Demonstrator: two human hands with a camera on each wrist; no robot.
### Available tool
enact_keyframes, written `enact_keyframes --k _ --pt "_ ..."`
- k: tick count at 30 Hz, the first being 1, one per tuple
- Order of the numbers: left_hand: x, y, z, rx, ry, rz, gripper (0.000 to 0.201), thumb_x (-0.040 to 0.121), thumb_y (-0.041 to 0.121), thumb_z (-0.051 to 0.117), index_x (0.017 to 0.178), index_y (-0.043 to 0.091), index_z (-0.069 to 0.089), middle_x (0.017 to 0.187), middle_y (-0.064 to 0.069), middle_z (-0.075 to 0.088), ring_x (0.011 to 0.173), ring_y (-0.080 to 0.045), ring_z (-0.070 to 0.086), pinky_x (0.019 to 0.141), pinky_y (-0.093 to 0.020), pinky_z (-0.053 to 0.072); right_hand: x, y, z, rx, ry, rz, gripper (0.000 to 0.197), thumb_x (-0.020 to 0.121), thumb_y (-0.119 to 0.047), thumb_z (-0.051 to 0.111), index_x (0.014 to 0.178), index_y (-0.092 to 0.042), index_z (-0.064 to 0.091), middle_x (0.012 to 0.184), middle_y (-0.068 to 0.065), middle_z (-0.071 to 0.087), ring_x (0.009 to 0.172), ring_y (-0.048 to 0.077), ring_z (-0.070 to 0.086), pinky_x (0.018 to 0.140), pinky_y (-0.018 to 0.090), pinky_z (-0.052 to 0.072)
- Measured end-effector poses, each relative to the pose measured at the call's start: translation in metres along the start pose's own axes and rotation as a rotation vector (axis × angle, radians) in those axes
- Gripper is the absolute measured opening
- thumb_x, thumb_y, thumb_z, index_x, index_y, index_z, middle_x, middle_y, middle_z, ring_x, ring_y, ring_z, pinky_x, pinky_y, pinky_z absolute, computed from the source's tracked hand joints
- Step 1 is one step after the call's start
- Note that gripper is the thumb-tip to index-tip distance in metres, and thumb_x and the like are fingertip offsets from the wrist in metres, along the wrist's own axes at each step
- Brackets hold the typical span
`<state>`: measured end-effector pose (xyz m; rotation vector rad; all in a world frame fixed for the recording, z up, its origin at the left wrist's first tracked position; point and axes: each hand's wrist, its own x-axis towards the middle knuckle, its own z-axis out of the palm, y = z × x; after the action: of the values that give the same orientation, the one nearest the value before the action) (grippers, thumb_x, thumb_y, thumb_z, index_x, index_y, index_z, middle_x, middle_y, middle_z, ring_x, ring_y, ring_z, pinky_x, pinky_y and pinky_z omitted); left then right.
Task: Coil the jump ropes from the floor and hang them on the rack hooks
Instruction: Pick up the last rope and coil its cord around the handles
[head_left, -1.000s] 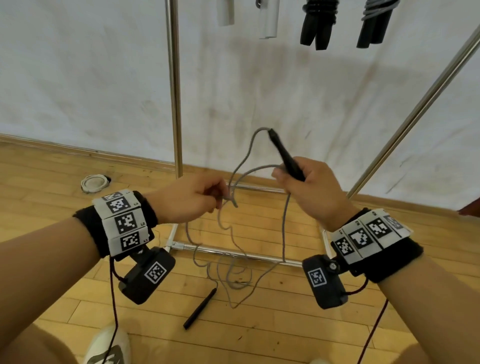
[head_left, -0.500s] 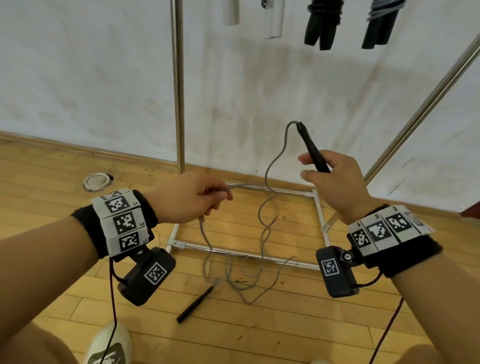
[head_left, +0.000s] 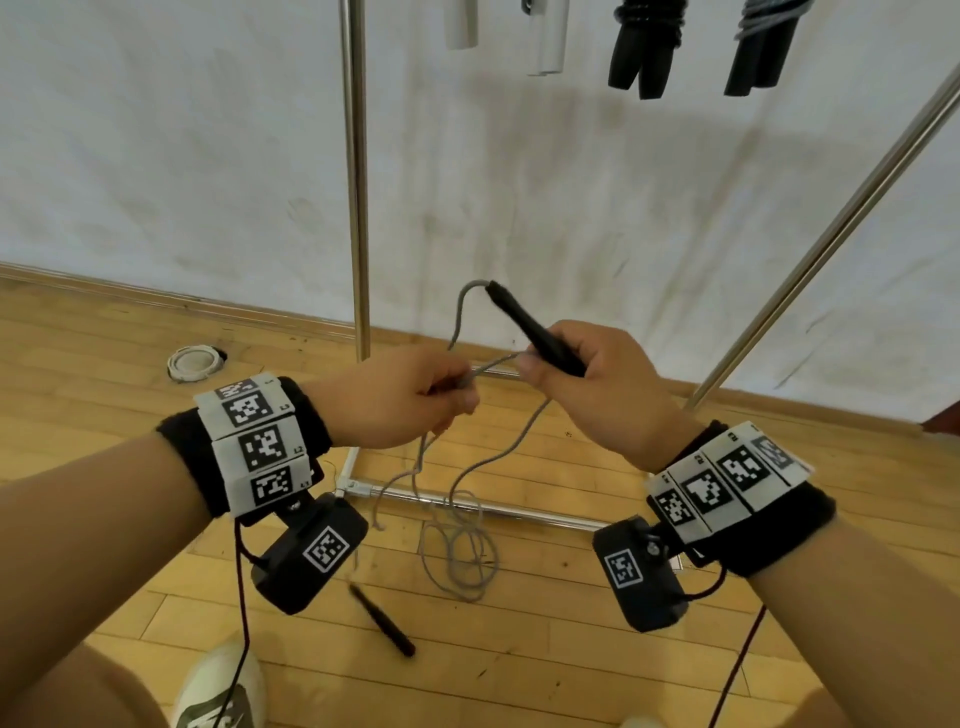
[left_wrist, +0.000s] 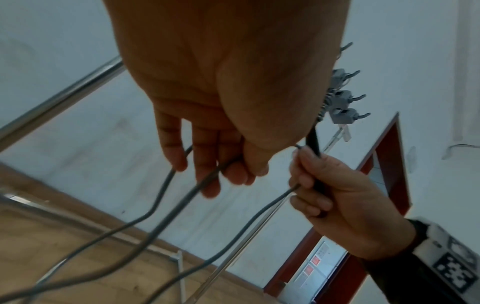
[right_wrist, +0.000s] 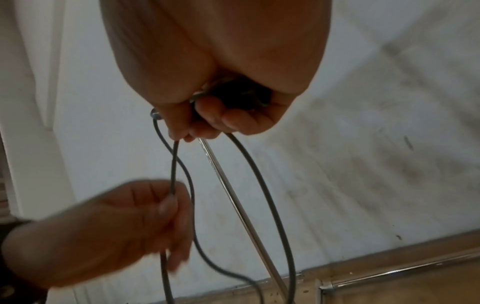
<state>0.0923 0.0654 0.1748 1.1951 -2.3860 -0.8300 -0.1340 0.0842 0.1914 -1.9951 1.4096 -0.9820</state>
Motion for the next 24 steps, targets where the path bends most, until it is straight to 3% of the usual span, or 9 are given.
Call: enact_keyframes --k 4,7,10,13,15,18,20,22,24 --pt "-0.006 -0.024 0.012 0.044 -0.220 -0.105 0.016 0.100 0.032 0.050 0.087 0.034 0.059 0.084 0.012 0.070 0.078 0.001 0.063 0.073 -0.022 0.048 0.005 0.001 -0.015 0.051 0.192 -0.034 0.021 0.090 -0.031 0.070 0.072 -0.025 0.060 0.052 -0.018 0.048 0.045 0.001 0.040 0.046 0.010 0.032" --pt "-0.006 -0.037 0.015 0.089 -0.218 -0.143 0.017 0.100 0.033 0.049 0.088 0.036 0.060 0.091 0.013 0.067 0.085 -0.004 0.062 0.076 -0.025 0.048 0.007 0.003 -0.027 0.078 0.300 -0.066 0.022 0.090 -0.030 0.069 0.072 -0.028 0.059 0.053 -0.018 0.046 0.048 0.002 0.040 0.048 0.010 0.033" --pt "-0.003 -0.045 0.017 0.057 -0.192 -0.207 0.023 0.102 0.033 0.046 0.090 0.030 0.065 0.093 0.008 0.071 0.089 -0.009 0.065 0.083 -0.031 0.052 0.009 0.007 -0.034 0.110 0.357 -0.061 0.021 0.091 -0.029 0.068 0.072 -0.030 0.059 0.054 -0.018 0.047 0.050 0.002 0.040 0.049 0.012 0.034" --pt "0.000 -0.049 0.021 0.048 -0.182 -0.244 0.032 0.103 0.037 0.042 0.084 0.025 0.065 0.069 0.007 0.069 0.069 -0.008 0.067 0.071 -0.027 0.052 0.011 0.015 -0.040 0.122 0.406 -0.024 0.013 0.091 -0.027 0.068 0.079 -0.030 0.064 0.063 -0.020 0.054 0.057 0.000 0.046 0.056 0.011 0.039" --pt "0.002 -0.045 0.022 0.077 -0.172 -0.237 0.036 0.103 0.040 0.040 0.084 0.025 0.067 0.062 0.008 0.060 0.059 -0.004 0.062 0.062 -0.023 0.051 0.011 0.020 -0.044 0.091 0.406 0.033 0.011 0.088 -0.024 0.070 0.094 -0.033 0.068 0.087 -0.021 0.063 0.077 -0.002 0.056 0.070 0.015 0.043" --pt "0.008 -0.033 0.019 0.155 -0.105 -0.170 0.037 0.103 0.044 0.038 0.083 0.031 0.066 0.060 0.015 0.056 0.058 0.008 0.054 0.054 -0.013 0.035 0.008 0.024 -0.040 0.011 0.324 0.076 0.027 0.083 -0.020 0.074 0.099 -0.040 0.066 0.108 -0.019 0.064 0.099 -0.010 0.056 0.081 0.014 0.040" --pt "0.011 -0.021 0.016 0.155 -0.073 -0.132 0.036 0.103 0.045 0.037 0.084 0.034 0.066 0.057 0.010 0.053 0.054 0.003 0.051 0.054 -0.015 0.035 0.005 0.024 -0.031 -0.038 0.196 0.083 0.024 0.082 -0.024 0.075 0.093 -0.043 0.066 0.104 -0.020 0.064 0.089 -0.010 0.059 0.073 0.012 0.040" --pt "0.013 -0.008 0.013 0.129 -0.056 -0.077 0.035 0.102 0.045 0.038 0.086 0.033 0.067 0.052 0.009 0.049 0.048 0.000 0.049 0.051 -0.013 0.037 -0.001 0.021 -0.017 -0.033 0.023 0.102 0.022 0.082 -0.029 0.075 0.100 -0.040 0.068 0.097 -0.016 0.065 0.069 -0.005 0.061 0.061 0.012 0.042" --pt "0.013 0.003 0.008 0.094 -0.054 -0.013 0.035 0.102 0.043 0.039 0.088 0.031 0.069 0.050 0.011 0.049 0.047 -0.001 0.048 0.051 -0.012 0.039 -0.005 0.018 -0.006 -0.084 -0.088 0.058 0.027 0.084 -0.033 0.073 0.110 -0.036 0.067 0.096 -0.015 0.065 0.074 -0.004 0.061 0.066 0.017 0.044"
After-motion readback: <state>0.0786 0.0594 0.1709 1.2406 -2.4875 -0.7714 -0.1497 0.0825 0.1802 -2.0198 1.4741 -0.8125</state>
